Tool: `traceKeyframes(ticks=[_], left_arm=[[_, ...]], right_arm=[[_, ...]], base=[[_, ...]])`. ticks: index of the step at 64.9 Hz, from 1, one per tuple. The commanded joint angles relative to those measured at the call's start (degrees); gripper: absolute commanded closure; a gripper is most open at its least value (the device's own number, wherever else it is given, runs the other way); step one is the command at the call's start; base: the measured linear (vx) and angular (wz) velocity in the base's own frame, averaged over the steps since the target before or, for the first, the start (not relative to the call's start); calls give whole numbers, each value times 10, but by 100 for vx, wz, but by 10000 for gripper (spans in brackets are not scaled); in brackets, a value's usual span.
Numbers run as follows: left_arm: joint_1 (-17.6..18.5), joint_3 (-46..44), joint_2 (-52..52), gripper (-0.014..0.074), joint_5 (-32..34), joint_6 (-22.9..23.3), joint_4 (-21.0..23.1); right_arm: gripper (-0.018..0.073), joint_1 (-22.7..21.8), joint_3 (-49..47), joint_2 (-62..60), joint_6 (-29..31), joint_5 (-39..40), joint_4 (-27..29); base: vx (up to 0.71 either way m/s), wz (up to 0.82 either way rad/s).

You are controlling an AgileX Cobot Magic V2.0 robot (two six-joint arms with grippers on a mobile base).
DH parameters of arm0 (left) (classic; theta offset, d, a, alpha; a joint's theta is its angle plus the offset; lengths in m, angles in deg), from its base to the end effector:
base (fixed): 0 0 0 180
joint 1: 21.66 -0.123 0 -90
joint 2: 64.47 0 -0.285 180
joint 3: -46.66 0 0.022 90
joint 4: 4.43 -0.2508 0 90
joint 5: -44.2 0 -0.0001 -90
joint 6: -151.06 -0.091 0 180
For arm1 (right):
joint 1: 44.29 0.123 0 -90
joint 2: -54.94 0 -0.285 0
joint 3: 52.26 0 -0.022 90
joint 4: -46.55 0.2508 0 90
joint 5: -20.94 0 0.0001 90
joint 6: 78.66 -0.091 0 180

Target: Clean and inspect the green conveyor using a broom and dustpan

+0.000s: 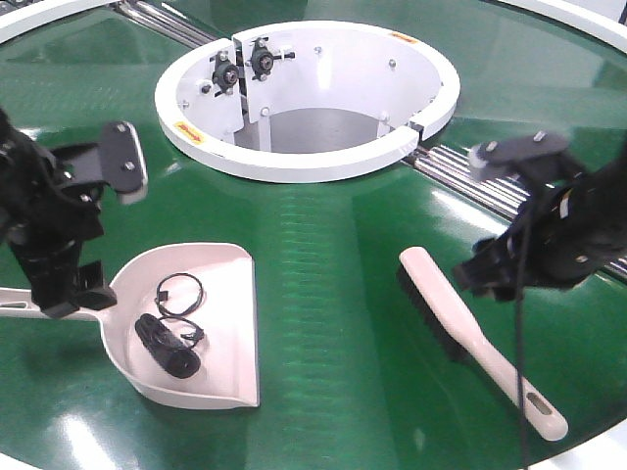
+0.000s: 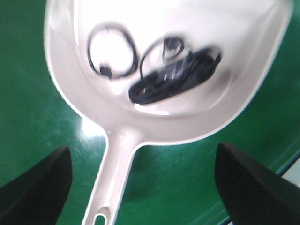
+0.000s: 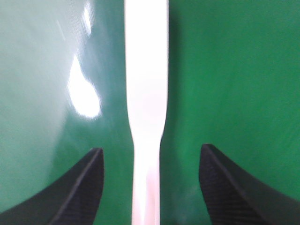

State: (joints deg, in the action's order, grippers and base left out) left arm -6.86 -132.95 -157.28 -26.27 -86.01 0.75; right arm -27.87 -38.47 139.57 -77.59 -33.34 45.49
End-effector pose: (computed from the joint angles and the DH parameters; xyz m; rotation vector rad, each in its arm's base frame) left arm 0.2795 -0.0819 0.3286 1.6481 2.3175 0.0283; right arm 0.2558 0.0740 0.3109 -0.4148 2.6339 0.0632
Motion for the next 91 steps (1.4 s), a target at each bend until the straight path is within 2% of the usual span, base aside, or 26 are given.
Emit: traceKeyframes(ticks=[1,6,14,20,26,34,40,46,56,71,76,82,91], left_arm=[[2,-14,64,6,-7,5,35],[2,-14,98,6,2,5,51],[2,-14,135,6,39,9,112],[2,-14,154,6,39,73,144],[2,-14,172,7,49,146,132],[2,-14,204,24,46,255,88],[2,-11,226,39,38,289,60],[2,13,260,53,74,304,49],[2,99,336,66,188,304,51],[2,298,497,74,365,305,52],[2,370,552,85,419,334,52],[2,442,611,104,452,382,52],[2,524,696,135,494,397,52]], right_arm=[[120,-3,-14,-68,1,76,-5],[120,-3,-14,-112,1,116,7],[122,-3,-14,-164,6,152,46],[122,-3,-14,-195,7,153,40],[122,-3,-14,-225,7,141,32],[122,-3,-14,-263,8,142,21],[122,-3,-14,-291,9,148,17],[122,-3,-14,-317,19,149,17],[122,-3,14,-366,37,168,16],[122,-3,198,-490,37,278,-7],[122,-3,255,-538,32,319,6],[128,-3,323,-594,36,354,11],[148,-3,394,-665,36,374,11]], base=[[0,0],[0,0],[0,0],[0,0],[0,0],[0,0],[0,0],[0,0],[0,0],[0,0],[0,0],[0,0],[0,0]])
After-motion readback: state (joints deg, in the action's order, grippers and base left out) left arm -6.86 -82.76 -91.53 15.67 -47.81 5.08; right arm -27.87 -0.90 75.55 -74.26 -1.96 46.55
